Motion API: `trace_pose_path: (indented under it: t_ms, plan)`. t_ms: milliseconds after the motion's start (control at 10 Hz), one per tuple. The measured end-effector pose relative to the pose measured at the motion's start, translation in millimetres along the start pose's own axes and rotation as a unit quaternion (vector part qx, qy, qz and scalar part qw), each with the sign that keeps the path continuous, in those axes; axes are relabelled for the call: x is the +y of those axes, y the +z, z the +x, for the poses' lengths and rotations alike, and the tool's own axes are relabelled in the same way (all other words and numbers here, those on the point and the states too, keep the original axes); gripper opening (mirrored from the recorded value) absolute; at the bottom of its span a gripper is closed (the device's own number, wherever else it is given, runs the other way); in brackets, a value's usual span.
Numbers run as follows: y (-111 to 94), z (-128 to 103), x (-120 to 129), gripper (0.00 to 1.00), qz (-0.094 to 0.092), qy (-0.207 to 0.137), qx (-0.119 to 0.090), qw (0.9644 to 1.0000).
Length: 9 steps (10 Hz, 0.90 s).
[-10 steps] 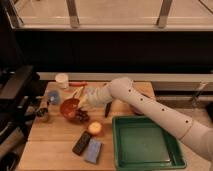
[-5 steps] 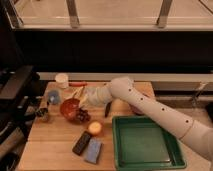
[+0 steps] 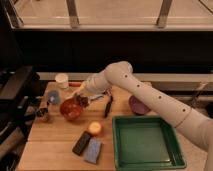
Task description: Place grapes in red bowl
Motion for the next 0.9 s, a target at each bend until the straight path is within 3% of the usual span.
trace_pose_path:
  t_ms: [200, 400, 900]
  plan:
    - [10, 6, -19, 0.00, 0.003, -0.024, -0.004, 0.9997]
    - [30, 0, -36, 0.05, 0.015, -0.033, -0.024, 0.9990]
    - [67, -7, -30, 0.53, 0.035, -0.022, -0.053, 0.9977]
